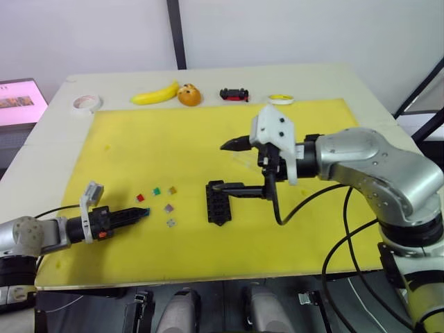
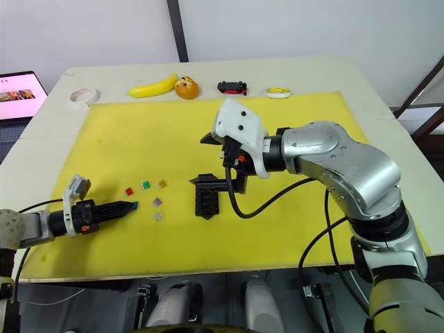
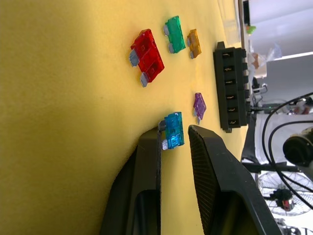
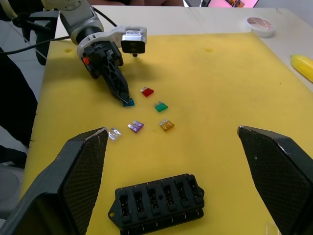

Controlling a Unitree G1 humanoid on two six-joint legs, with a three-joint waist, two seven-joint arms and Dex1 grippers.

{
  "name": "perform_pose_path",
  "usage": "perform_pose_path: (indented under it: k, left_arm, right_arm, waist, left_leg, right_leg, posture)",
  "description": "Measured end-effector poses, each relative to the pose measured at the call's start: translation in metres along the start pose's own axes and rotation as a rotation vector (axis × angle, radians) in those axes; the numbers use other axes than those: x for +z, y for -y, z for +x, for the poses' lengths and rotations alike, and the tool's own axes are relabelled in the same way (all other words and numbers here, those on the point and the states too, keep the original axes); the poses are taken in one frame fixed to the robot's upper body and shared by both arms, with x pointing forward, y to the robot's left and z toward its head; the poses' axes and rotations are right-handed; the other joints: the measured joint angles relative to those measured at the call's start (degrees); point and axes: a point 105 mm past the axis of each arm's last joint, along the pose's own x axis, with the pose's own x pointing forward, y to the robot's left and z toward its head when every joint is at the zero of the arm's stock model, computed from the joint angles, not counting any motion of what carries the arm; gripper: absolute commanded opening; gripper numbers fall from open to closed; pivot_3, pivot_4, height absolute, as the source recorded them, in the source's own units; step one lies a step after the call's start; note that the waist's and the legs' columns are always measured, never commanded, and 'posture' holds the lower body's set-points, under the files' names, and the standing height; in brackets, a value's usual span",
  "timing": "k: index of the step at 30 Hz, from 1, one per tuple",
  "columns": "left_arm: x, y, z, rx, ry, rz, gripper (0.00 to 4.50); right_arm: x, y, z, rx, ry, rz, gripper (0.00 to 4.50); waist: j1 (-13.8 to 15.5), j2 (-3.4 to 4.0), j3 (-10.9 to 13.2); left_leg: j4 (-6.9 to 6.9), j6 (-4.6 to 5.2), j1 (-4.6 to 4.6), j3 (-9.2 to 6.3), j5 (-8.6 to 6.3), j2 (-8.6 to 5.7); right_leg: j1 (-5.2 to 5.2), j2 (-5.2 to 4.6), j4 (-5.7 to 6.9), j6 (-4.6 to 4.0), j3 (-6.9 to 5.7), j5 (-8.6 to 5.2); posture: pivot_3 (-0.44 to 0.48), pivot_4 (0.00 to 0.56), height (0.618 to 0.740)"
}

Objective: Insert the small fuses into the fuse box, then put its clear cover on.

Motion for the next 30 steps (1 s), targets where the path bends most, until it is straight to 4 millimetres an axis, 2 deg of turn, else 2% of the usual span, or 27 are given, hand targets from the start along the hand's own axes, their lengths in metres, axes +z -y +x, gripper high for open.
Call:
perform_pose_path:
  k: [6,9,10,20,23,28,30]
  left_arm:
    - [0.000,0.000,-0.001,0.000,0.008,-0.010,0.93]
    - [0.000,0.001,-0.001,-0.002,0.008,-0.009,0.11]
    - [0.001,0.002,-0.001,-0.007,0.007,-0.005,0.05]
    - [0.001,0.005,-0.002,-0.012,0.031,0.011,0.05]
    - [0.007,0.017,0.001,-0.049,0.092,0.038,0.05]
    - [0.031,0.067,0.014,-0.209,0.257,0.189,0.05]
    - [0.041,0.088,0.020,-0.277,0.336,0.236,0.05]
  right_arm:
    - [0.000,0.000,0.000,0.002,0.000,0.000,4.50]
    - [0.000,0.000,0.000,0.004,0.001,0.000,4.50]
    - [0.000,0.000,0.000,0.004,0.001,-0.001,4.50]
    - [0.000,0.000,0.000,0.006,0.001,0.000,4.50]
    - [0.000,-0.001,0.001,0.008,0.006,0.003,4.50]
    - [0.005,-0.006,0.004,0.039,0.066,0.069,4.50]
    - [0.011,-0.003,0.004,0.030,0.155,0.172,4.50]
  waist:
    - [-0.03,0.00,0.00]
    - [-0.03,0.00,0.00]
    - [-0.02,0.00,0.00]
    - [-0.07,0.00,0.00]
    - [0.24,-0.06,0.04]
    - [1.31,-0.29,0.03]
    - [1.76,-0.36,0.05]
  left_leg:
    - [-0.01,0.00,0.00,0.01,0.00,0.01]
    - [-0.01,0.00,0.00,0.01,0.00,0.01]
    - [-0.01,0.00,0.00,0.01,0.00,0.01]
    - [-0.03,0.00,-0.01,0.02,0.00,0.02]
    - [0.00,0.00,-0.10,0.00,0.00,0.03]
    - [0.11,-0.01,-0.14,0.00,0.00,0.00]
    - [0.13,-0.02,-0.14,-0.01,0.00,0.00]
  right_leg:
    - [-0.01,0.01,0.00,0.00,0.01,0.00]
    - [-0.01,0.01,0.00,0.00,0.01,0.00]
    - [-0.01,0.01,0.00,0.00,0.02,0.00]
    - [-0.05,0.01,0.00,0.00,0.05,0.00]
    - [-0.08,-0.01,0.00,0.00,0.03,0.00]
    - [-0.02,-0.07,-0.02,0.05,-0.02,0.04]
    - [-0.02,-0.07,-0.01,0.06,-0.02,0.05]
  posture:
    - [0.000,0.150,0.740]
    - [0.000,0.150,0.740]
    - [0.000,0.150,0.740]
    - [0.000,0.150,0.740]
    - [0.000,0.150,0.740]
    - [0.000,0.150,0.740]
    - [0.000,0.150,0.740]
